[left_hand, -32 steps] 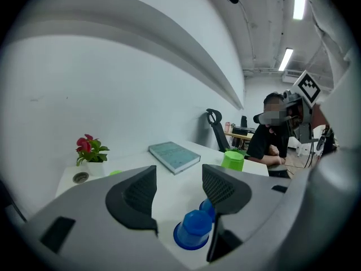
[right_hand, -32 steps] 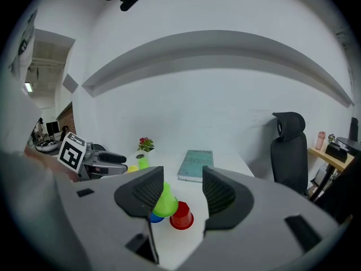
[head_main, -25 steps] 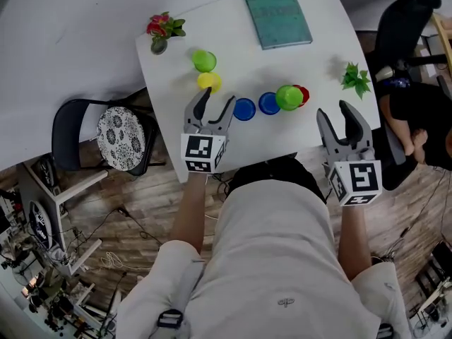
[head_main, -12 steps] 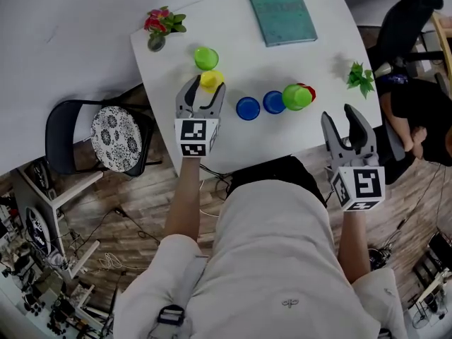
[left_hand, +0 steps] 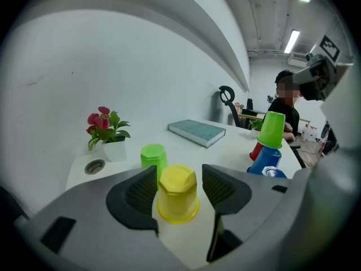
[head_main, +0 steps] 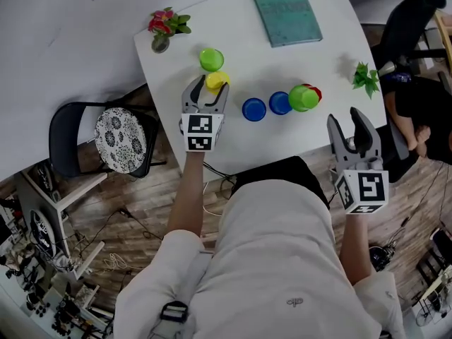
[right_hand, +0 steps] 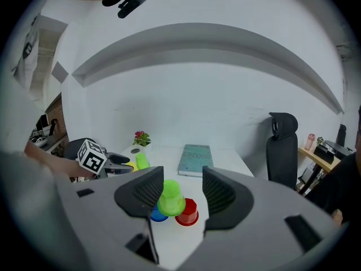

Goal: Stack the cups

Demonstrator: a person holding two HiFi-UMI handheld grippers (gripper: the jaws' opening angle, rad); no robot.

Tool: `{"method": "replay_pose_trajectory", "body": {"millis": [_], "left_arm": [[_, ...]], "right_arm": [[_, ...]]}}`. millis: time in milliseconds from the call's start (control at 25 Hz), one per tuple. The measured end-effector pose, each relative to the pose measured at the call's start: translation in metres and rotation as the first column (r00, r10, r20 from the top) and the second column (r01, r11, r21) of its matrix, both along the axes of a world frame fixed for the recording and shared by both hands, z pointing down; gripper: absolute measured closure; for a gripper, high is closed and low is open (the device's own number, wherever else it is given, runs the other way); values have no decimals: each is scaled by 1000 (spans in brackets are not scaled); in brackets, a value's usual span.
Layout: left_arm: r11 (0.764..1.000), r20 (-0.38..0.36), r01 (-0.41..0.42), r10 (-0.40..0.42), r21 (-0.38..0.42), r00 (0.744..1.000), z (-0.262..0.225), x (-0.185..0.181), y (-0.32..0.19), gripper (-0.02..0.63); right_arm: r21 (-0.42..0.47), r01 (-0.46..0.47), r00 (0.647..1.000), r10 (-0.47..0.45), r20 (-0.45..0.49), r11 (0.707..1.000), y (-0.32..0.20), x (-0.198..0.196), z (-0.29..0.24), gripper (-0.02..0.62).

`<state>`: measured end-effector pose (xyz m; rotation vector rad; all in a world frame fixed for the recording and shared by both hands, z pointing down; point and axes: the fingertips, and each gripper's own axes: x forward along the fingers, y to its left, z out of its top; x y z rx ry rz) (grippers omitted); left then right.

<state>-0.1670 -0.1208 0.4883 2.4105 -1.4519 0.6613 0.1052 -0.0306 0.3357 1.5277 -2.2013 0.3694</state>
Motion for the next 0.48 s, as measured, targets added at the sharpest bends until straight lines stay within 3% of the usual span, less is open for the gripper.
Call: {"method": "replay_pose_trajectory", "body": {"millis": [480], "left_arm": [[1000,30,-3,3,-8,1000,6,0,0,383]], "right_arm": [[3,-18,1000,18,0,1000,7,3,0,376]]}}
